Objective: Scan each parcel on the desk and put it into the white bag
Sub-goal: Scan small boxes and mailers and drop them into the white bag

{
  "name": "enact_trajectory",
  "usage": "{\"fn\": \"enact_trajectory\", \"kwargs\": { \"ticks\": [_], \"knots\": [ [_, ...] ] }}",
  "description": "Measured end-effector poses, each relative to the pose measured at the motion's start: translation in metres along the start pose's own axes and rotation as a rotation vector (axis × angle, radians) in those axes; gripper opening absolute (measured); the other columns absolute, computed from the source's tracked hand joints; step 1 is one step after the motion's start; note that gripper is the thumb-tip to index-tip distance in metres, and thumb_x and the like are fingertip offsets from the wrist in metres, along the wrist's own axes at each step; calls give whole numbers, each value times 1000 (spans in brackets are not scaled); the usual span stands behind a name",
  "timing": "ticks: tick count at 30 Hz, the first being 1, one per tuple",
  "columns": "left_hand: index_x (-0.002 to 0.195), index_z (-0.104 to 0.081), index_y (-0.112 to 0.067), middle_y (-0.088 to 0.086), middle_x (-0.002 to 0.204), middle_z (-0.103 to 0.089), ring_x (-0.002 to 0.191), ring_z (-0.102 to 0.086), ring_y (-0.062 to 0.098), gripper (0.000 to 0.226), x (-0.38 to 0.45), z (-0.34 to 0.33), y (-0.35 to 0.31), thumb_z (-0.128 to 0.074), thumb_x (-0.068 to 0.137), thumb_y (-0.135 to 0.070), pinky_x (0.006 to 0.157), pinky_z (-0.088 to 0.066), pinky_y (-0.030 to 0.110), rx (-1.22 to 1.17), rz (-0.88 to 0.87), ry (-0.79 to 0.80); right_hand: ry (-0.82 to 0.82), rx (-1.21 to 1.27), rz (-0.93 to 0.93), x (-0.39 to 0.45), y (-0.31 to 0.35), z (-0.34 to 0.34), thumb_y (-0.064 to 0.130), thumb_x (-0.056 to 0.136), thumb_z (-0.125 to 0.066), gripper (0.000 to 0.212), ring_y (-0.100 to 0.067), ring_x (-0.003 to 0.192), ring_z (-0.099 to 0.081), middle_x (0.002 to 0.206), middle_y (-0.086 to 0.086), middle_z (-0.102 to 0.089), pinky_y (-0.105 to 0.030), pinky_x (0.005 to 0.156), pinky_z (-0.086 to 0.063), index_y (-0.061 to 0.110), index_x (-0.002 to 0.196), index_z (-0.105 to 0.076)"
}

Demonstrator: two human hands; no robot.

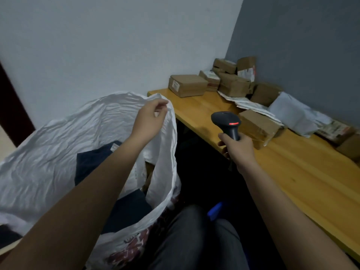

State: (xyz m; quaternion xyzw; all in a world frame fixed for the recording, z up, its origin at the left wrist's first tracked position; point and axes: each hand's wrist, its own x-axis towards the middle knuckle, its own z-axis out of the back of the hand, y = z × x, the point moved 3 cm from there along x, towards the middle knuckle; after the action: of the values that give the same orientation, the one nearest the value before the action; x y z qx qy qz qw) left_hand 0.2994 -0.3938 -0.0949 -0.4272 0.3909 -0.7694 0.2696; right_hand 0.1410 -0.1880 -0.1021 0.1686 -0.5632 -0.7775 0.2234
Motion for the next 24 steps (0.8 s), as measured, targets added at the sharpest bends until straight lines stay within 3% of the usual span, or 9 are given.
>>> {"fn": "enact_trajectory", "kwargs": {
  "ticks": [5,11,14,18,21,24],
  "knots": [
    [123,-61,-15,0,120,-62,110,-56,12,28,16,-76,-59,-54,97,-22,91,-41,21,31,-122,186,-136,35,-57,17,0,61,25,91,-66,12,-18,60,-57,80,-8,-68,-31,57,-46,14,88,-60],
    [138,-45,-22,4,141,-45,127,-44,26,49,16,-196,-88,-53,95,-44,102,-43,41,249,-35,529,-341,82,-79,22,-15,141,26,92,-65,13,-16,61,-57,83,-8,-68,-29,58,-47,14,94,-59],
    [151,-19,-17,10,156,-16,143,-16,33,83,4,-251,-92,-57,89,-56,114,-27,45,377,28,654,-402,93,-115,19,-28,173,25,91,-65,12,-16,61,-57,84,-8,-69,-29,58,-47,15,92,-58],
    [154,2,-22,13,159,19,145,20,35,114,8,-292,-101,-60,74,-74,118,-1,54,506,19,653,-418,80,-148,17,-42,197,24,92,-65,10,-16,60,-57,81,-8,-68,-29,57,-46,16,90,-58],
    [153,6,-34,11,158,25,142,28,37,111,20,-308,-106,-51,71,-83,114,10,57,595,-40,701,-433,93,-168,20,-50,204,24,91,-66,11,-17,60,-58,80,-7,-68,-29,57,-46,16,92,-59],
    [153,-3,-38,9,162,9,145,18,37,91,24,-319,-105,-32,80,-84,116,9,55,723,-135,755,-423,108,-178,21,-52,205,24,91,-66,11,-17,62,-59,82,-8,-69,-29,58,-47,19,90,-57]
  ]
}}
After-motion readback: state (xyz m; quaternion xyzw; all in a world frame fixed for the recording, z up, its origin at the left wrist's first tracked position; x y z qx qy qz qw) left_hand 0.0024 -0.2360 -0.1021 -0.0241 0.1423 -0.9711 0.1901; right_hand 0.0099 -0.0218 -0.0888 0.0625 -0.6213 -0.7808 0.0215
